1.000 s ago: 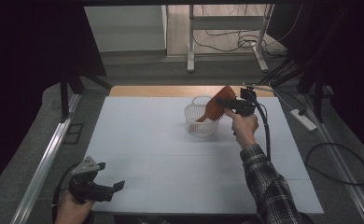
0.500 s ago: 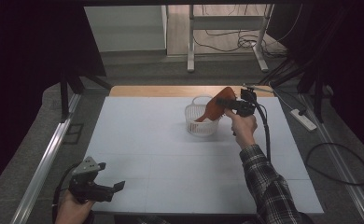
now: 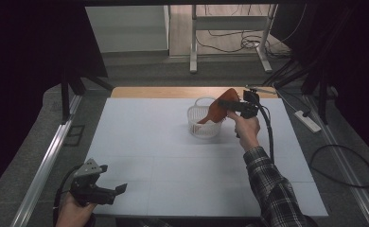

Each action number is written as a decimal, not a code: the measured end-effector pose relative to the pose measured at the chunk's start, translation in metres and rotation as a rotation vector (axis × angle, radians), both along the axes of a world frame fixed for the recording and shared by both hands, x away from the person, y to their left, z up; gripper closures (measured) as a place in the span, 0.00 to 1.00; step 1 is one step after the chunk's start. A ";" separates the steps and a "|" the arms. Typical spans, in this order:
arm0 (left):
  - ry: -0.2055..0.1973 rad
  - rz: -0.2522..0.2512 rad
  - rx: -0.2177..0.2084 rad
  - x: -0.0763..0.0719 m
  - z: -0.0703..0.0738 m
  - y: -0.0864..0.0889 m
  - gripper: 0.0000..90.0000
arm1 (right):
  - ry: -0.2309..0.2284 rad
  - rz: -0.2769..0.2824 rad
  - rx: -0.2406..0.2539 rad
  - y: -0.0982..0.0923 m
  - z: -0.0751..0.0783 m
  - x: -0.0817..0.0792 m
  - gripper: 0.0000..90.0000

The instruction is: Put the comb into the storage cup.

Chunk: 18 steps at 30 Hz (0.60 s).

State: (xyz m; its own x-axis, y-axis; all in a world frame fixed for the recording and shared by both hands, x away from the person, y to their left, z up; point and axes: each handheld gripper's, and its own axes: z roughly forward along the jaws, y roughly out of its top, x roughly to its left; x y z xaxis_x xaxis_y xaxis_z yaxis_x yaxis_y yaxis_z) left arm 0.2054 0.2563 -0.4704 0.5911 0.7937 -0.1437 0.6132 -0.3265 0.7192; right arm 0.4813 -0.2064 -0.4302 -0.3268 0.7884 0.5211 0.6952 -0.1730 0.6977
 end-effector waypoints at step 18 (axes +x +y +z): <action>-0.001 -0.002 0.007 0.000 0.000 -0.001 0.00 | -0.046 0.025 -0.109 -0.001 0.007 -0.005 0.11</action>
